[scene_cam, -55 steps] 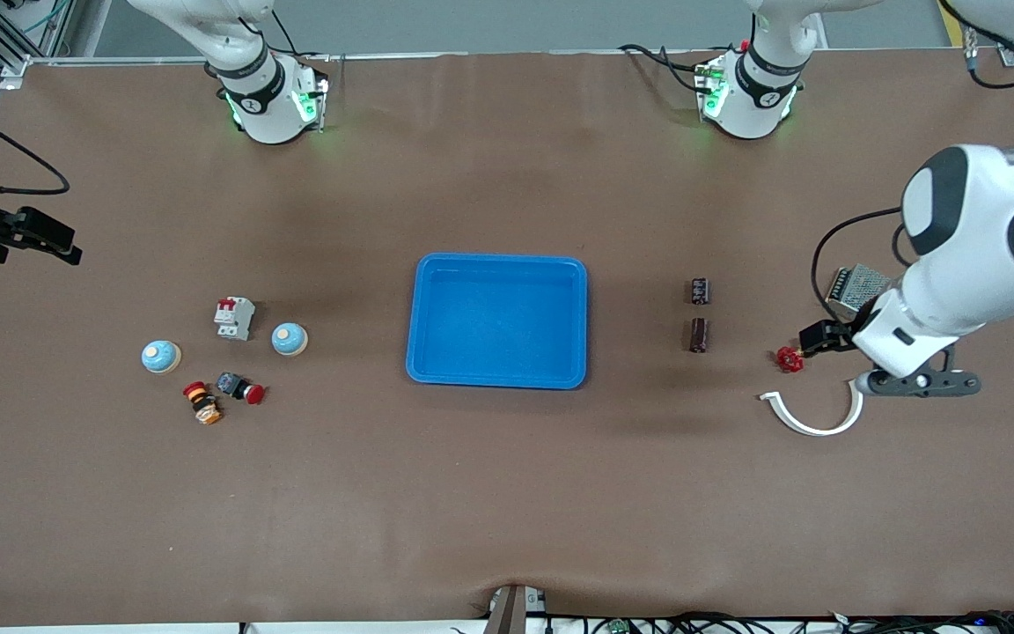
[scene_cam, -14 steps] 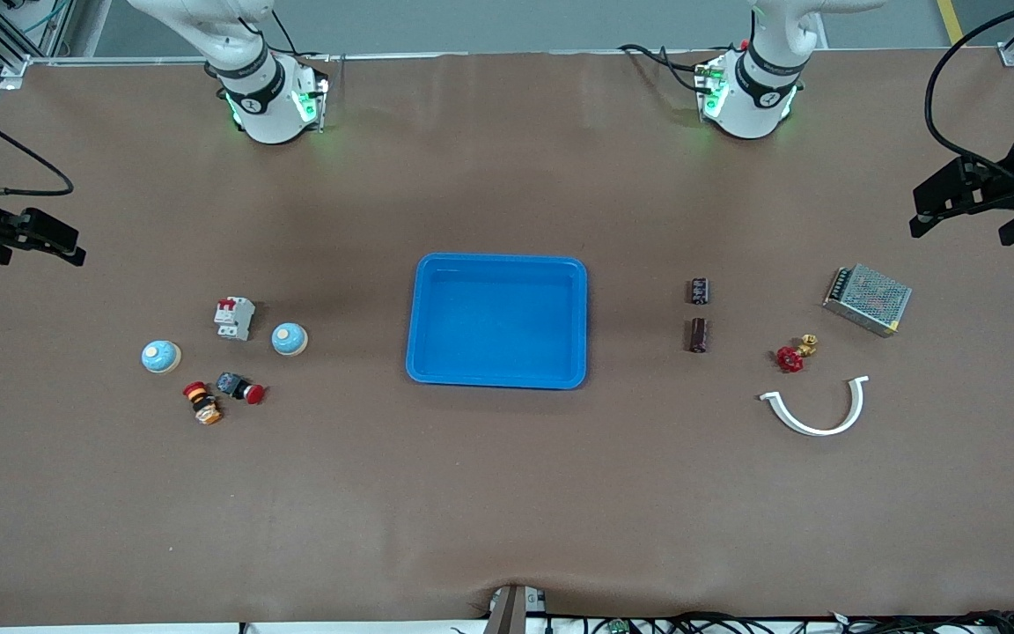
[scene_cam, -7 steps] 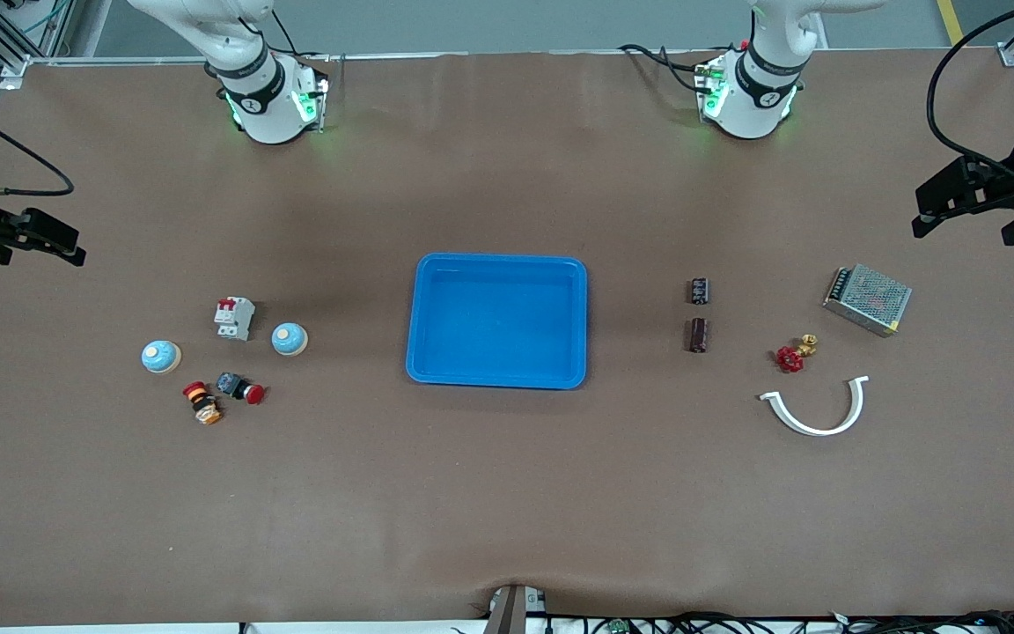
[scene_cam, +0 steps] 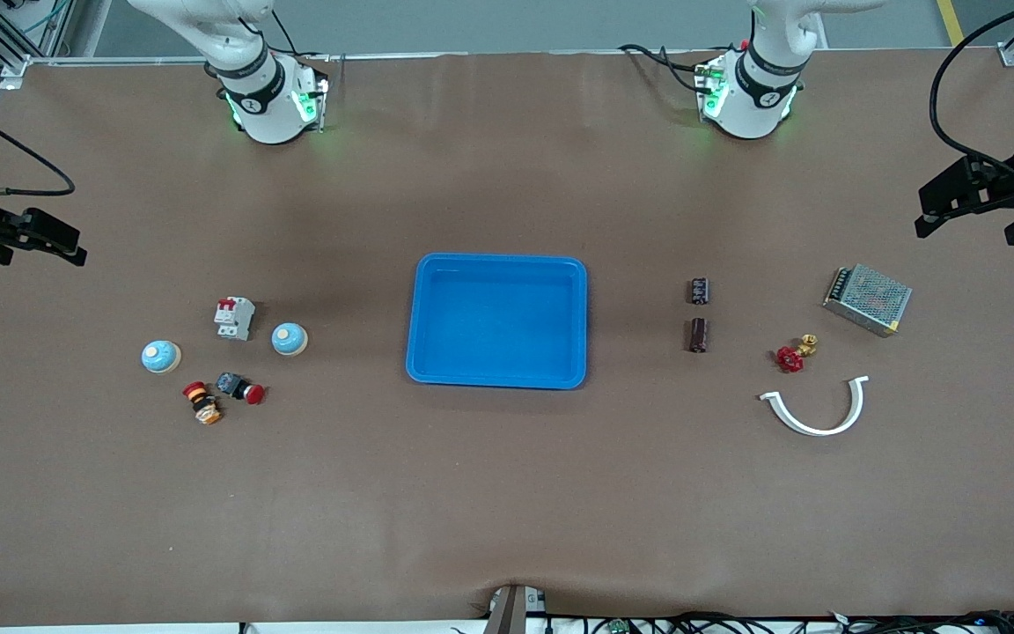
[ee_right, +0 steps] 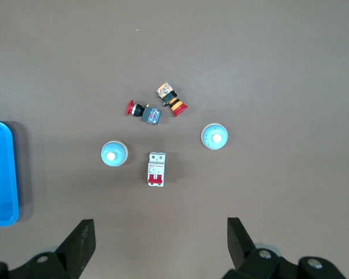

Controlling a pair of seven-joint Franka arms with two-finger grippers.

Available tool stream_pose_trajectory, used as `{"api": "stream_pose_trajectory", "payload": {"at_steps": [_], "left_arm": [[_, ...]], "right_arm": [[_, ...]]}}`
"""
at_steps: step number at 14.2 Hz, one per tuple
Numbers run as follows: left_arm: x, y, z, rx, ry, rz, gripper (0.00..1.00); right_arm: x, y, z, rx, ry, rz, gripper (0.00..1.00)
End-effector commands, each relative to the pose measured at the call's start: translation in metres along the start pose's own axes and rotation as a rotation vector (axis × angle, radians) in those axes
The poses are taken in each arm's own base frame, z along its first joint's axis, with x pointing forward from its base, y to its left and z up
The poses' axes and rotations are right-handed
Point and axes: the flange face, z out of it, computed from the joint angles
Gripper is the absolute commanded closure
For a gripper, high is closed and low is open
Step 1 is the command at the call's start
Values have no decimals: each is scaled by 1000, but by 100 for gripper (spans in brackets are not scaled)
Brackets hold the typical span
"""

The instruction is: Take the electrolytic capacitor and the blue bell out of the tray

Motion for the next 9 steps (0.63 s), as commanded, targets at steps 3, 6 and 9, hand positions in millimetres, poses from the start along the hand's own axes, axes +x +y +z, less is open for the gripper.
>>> {"api": "stream_pose_trajectory", "payload": {"at_steps": [3, 6, 9], "left_arm": [[-5, 2, 1, 54, -38, 42, 0], [-5, 3, 2, 51, -40, 42, 0], [-4, 3, 5, 43, -44, 46, 0]], "right_arm": [[2, -2, -2, 3, -6, -4, 0], [1, -2, -3, 3, -6, -4, 0], [1, -2, -2, 3, -9, -4, 0]]}}
